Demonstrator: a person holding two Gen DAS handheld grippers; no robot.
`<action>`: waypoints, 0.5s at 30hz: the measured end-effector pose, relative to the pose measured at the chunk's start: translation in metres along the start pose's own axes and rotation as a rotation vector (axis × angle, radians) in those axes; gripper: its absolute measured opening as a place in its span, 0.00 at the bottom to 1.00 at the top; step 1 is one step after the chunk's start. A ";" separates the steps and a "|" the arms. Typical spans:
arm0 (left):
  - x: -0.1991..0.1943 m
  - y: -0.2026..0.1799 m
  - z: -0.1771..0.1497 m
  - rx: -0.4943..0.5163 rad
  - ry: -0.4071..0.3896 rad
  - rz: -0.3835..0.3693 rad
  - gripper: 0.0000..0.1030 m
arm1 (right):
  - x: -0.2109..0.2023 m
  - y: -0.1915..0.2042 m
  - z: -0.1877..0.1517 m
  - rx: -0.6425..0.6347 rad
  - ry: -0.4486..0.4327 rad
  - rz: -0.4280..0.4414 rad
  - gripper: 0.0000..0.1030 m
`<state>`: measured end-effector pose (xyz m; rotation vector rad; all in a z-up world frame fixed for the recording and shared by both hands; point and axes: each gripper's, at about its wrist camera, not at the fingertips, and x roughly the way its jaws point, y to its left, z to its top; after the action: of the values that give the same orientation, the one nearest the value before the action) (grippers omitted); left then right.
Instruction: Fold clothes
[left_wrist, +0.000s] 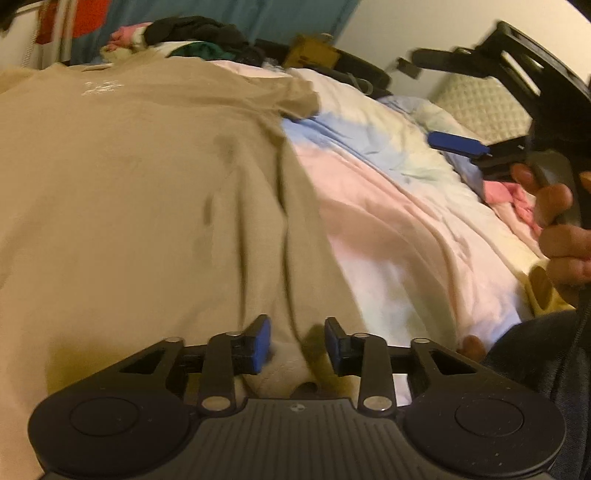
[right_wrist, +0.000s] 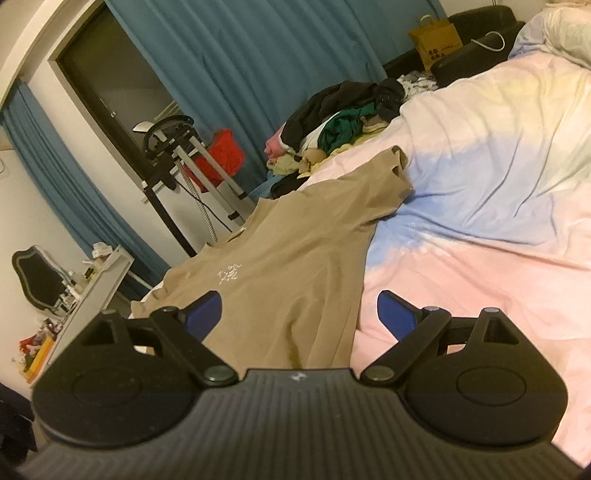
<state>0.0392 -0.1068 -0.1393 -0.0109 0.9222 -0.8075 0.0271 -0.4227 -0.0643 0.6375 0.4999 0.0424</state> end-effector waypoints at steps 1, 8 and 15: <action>0.001 -0.004 0.000 0.019 0.003 -0.014 0.40 | 0.000 0.000 0.000 0.003 0.003 0.001 0.90; 0.015 -0.026 0.000 0.096 0.044 -0.070 0.21 | 0.000 -0.002 0.000 0.033 0.007 0.009 0.90; 0.016 -0.050 0.012 0.051 0.054 -0.157 0.00 | -0.021 -0.002 0.005 0.032 -0.104 -0.013 0.90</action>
<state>0.0223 -0.1566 -0.1261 -0.0175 0.9598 -0.9811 0.0105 -0.4314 -0.0528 0.6643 0.4048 -0.0105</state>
